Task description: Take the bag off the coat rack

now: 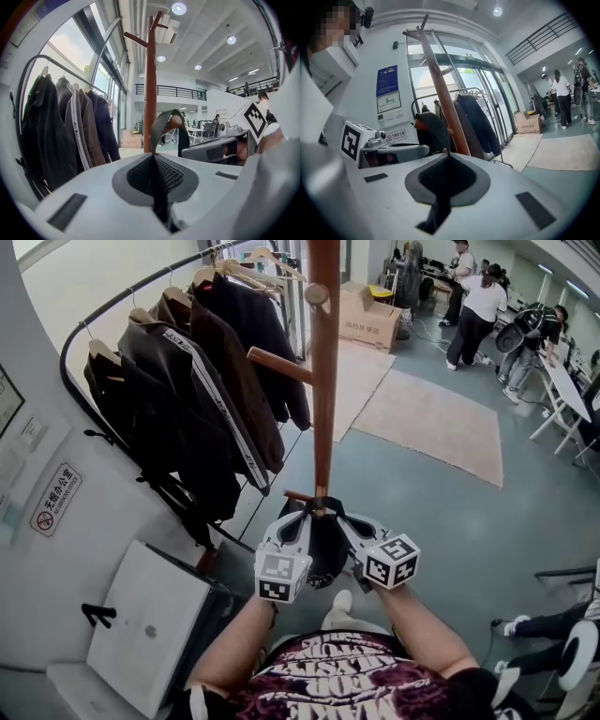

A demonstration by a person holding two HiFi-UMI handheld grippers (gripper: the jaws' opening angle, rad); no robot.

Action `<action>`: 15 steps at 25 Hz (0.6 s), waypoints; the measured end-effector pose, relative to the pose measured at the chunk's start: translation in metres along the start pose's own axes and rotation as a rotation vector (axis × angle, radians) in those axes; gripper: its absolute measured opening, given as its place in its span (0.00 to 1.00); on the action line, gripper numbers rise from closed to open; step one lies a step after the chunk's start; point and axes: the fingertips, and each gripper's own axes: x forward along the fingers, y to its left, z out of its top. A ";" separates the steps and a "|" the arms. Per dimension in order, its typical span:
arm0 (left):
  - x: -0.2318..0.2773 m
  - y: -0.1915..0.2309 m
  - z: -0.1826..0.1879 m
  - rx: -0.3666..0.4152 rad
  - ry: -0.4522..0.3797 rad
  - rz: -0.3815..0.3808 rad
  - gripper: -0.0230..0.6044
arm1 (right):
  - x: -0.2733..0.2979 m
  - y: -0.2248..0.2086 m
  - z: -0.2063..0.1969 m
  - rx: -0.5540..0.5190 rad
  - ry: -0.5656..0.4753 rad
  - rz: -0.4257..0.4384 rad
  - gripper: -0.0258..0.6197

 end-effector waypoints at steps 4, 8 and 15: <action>-0.018 -0.006 0.023 0.014 -0.039 -0.003 0.05 | -0.014 0.013 0.018 -0.003 -0.037 0.012 0.05; -0.039 -0.014 0.048 0.019 -0.073 -0.025 0.05 | -0.029 0.034 0.040 -0.047 -0.064 0.027 0.05; -0.079 -0.028 0.081 0.041 -0.117 -0.064 0.05 | -0.057 0.074 0.068 -0.112 -0.102 0.042 0.05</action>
